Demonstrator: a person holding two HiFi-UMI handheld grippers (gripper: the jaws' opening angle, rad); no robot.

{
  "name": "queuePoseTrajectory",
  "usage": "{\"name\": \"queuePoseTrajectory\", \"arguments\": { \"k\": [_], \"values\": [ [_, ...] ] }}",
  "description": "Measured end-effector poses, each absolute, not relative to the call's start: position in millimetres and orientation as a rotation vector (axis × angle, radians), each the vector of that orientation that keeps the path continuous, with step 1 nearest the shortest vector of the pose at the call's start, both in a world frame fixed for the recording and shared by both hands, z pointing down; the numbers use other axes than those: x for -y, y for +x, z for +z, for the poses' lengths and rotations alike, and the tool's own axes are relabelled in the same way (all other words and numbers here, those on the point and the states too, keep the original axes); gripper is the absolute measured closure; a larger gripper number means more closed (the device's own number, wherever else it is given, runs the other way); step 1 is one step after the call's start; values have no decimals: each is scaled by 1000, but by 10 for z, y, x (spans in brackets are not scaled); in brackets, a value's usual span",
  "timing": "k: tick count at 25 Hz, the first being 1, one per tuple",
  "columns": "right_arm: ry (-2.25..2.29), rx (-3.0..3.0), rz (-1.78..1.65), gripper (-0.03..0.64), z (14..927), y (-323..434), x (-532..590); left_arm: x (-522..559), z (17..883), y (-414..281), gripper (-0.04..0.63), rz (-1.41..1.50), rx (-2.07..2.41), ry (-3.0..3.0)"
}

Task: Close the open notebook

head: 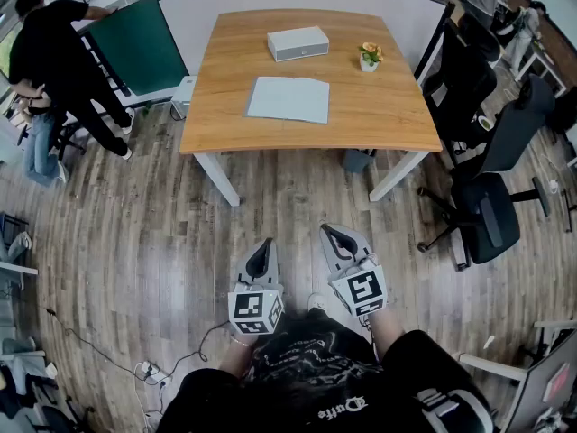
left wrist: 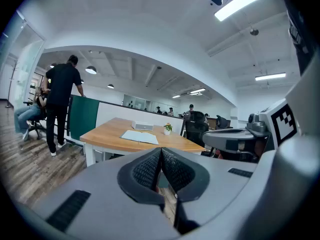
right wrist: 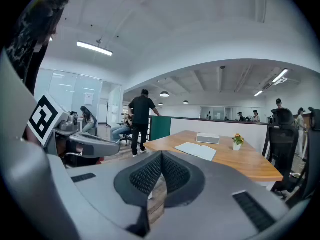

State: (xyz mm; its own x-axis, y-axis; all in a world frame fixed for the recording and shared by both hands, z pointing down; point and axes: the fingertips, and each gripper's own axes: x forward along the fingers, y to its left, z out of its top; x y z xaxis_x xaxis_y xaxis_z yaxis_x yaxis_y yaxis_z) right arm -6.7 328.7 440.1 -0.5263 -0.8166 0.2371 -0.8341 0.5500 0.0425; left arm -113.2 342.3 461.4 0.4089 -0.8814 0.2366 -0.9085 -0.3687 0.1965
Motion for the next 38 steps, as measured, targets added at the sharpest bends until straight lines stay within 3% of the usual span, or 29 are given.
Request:
{"name": "queuePoseTrajectory", "arguments": {
  "k": [13,15,16,18,19,21,38],
  "values": [
    [1453,2523,236,611,4683,399,-3559,-3700,4683,-818,571,133,1516,2340],
    [1446,2547,273,607,4712,439,-3576,-3730,4674,-774,528,105,1492,2346],
    [1420,2566,292,568,4727,435,-3593,-3741,4663,-752,468,88,1482,2352],
    [1355,2599,309,390,4743,406,-3630,-3757,4640,-717,370,65,1473,2366],
    [1337,2606,304,350,4746,405,-3642,-3762,4631,-703,326,61,1471,2371],
    [1324,2608,291,324,4750,429,-3650,-3768,4626,-667,299,58,1461,2379],
    [1322,2619,300,298,4839,664,-3489,-3687,4798,-434,293,83,1471,2349]
  ]
}}
